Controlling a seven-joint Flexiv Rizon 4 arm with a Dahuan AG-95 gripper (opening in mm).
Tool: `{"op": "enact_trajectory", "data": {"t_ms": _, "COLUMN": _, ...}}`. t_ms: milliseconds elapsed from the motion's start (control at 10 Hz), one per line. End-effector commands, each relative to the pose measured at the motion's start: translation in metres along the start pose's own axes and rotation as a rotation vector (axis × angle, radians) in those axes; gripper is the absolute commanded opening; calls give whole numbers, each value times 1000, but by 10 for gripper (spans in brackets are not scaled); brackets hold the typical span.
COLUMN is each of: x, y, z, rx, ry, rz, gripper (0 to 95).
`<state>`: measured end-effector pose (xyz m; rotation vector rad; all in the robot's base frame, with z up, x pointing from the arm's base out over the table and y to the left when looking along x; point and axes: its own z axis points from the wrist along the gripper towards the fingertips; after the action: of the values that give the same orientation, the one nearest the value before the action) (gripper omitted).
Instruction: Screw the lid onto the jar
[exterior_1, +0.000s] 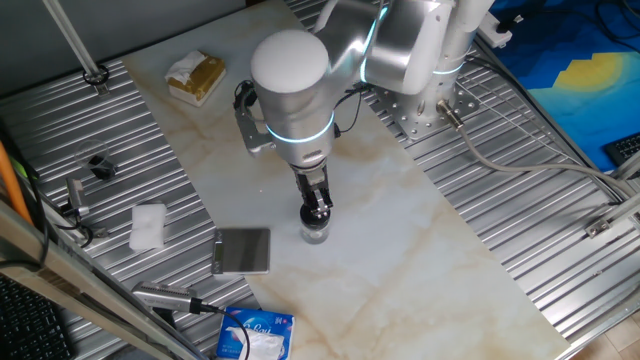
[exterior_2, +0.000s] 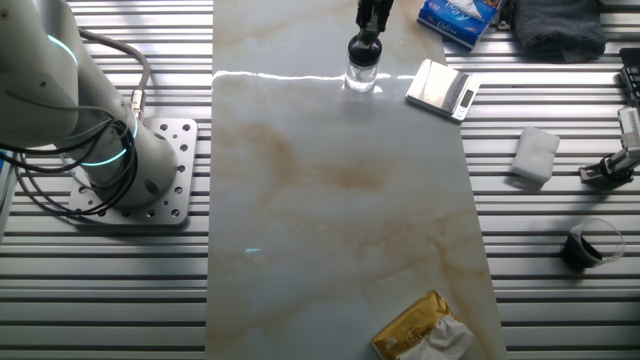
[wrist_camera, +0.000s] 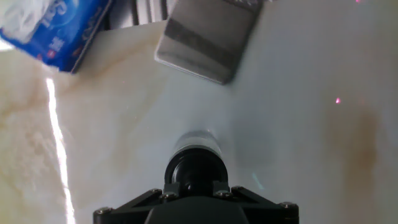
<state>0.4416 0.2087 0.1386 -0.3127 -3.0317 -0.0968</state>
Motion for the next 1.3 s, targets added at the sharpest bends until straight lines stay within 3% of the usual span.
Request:
{"op": "enact_trajectory", "data": {"t_ms": 100, "x": 0, "y": 1, "z": 1, "rx": -5, "ry": 10, "rz": 45, "gripper": 0}}
{"op": "enact_trajectory", "data": {"t_ms": 600, "x": 0, "y": 1, "z": 0, "rx": 13, "ry": 9, "rz": -33, "gripper": 0}}
{"op": "enact_trajectory", "data": {"t_ms": 700, "x": 0, "y": 1, "z": 0, "rx": 16, "ry": 6, "rz": -74, "gripper": 190}}
{"op": "enact_trajectory", "data": {"t_ms": 900, "x": 0, "y": 1, "z": 0, "rx": 38, "ry": 2, "rz": -141, "gripper": 190}}
{"op": "enact_trajectory", "data": {"t_ms": 1000, "x": 0, "y": 1, "z": 0, "rx": 41, "ry": 2, "rz": -165, "gripper": 380}}
{"op": "enact_trajectory", "data": {"t_ms": 1100, "x": 0, "y": 1, "z": 0, "rx": 47, "ry": 1, "rz": -192, "gripper": 380}}
{"op": "enact_trajectory", "data": {"t_ms": 1200, "x": 1, "y": 0, "z": 1, "rx": 83, "ry": -4, "rz": -290, "gripper": 380}}
{"op": "enact_trajectory", "data": {"t_ms": 1300, "x": 1, "y": 0, "z": 1, "rx": 90, "ry": -3, "rz": -344, "gripper": 380}}
